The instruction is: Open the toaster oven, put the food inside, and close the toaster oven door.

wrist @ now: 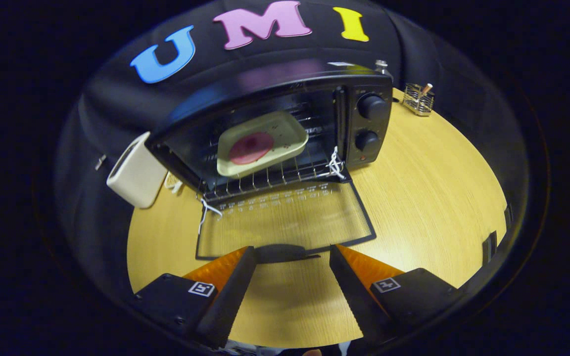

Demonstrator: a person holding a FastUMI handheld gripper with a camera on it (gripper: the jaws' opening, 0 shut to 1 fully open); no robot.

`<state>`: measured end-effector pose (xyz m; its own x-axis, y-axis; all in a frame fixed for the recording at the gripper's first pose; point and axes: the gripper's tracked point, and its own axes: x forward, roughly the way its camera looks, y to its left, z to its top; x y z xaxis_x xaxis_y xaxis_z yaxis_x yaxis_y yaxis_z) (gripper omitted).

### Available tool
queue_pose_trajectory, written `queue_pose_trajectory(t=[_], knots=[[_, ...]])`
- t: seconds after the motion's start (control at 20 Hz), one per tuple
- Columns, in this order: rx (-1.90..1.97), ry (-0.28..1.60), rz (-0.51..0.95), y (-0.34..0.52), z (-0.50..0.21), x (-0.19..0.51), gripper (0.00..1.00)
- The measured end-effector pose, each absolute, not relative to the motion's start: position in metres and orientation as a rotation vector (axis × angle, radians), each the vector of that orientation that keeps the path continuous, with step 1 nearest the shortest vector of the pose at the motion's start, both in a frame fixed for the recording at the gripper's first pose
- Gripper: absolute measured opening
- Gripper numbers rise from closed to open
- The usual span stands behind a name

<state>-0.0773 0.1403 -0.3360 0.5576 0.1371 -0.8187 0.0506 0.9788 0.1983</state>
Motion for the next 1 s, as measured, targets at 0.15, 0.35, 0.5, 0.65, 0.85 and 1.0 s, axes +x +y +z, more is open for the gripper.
queue_pose_trajectory(t=[0.15,0.35,0.5,0.65,0.85,1.0], knots=[[0.155,1.036,0.078,0.152,-0.362,-0.088,0.99],[0.083,1.091,0.06,0.153,-0.386,-0.092,0.99],[0.047,1.123,0.048,0.157,-0.4,-0.095,0.99],[0.017,1.097,0.049,0.164,-0.401,-0.083,0.99],[0.031,1.11,0.007,0.168,-0.399,-0.079,0.99],[0.022,1.094,0.008,0.168,-0.394,-0.08,0.99]])
